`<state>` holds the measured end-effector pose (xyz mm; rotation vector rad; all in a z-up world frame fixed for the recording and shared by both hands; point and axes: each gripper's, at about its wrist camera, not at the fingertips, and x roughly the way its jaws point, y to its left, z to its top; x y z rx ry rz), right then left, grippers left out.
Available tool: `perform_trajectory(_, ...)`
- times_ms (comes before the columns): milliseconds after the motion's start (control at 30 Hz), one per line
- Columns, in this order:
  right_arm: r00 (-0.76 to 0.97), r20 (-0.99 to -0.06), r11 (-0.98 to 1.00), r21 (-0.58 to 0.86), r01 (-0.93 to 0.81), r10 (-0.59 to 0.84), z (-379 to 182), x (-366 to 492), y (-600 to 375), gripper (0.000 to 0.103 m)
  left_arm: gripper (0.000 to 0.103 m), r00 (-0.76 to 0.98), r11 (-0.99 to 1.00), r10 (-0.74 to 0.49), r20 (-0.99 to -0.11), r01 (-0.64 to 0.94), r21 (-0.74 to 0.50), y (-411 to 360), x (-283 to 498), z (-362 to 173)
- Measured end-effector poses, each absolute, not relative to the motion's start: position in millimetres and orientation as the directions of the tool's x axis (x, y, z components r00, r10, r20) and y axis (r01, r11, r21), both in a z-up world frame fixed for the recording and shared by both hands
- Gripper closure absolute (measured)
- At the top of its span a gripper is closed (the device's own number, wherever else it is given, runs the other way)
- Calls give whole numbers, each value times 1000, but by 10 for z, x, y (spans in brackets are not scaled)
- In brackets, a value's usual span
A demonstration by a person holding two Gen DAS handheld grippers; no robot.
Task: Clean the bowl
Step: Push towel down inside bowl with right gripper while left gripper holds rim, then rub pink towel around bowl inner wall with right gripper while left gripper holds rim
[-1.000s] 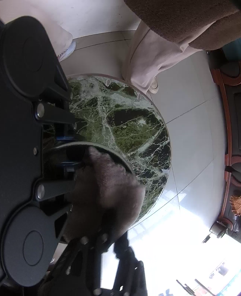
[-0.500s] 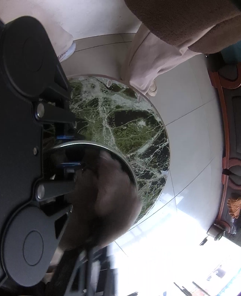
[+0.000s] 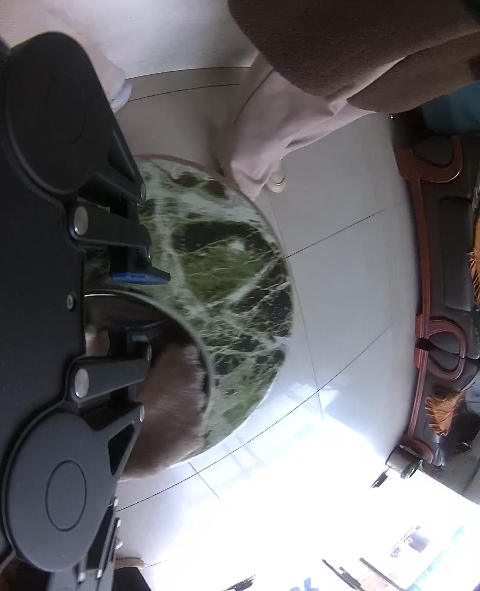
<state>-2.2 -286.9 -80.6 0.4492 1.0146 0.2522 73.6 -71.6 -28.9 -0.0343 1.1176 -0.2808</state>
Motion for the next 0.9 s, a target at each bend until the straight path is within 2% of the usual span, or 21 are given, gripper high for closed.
perform_trajectory(100, 517, -761, 904, 424, -59, 391, -729, 27, -2812, 78, 88, 390, 970, -229, -892, 169, -175, -678, 697, -351)
perform_trajectory(300, 519, -795, 945, 214, -246, 315, -571, 327, -2673, 79, 90, 336, 962, -237, -912, 209, -174, -666, 518, -372)
perform_trajectory(533, 520, -814, 844, -71, -531, 260, -516, 491, -2267, 79, 88, 346, 959, -235, -908, 232, -160, -628, 564, -263)
perform_trajectory(733, 547, -793, 788, -146, -598, 269, -490, 508, -2048, 78, 87, 310, 959, -200, -930, 255, -121, -694, 639, -345)
perform_trajectory(767, 553, -788, 776, -161, -610, 272, -487, 500, -2014, 75, 87, 304, 959, -201, -931, 256, -123, -702, 631, -356)
perform_trajectory(900, 583, -771, 731, -239, -639, 257, -504, 478, -1913, 77, 87, 303, 962, -197, -932, 243, -125, -720, 604, -367)
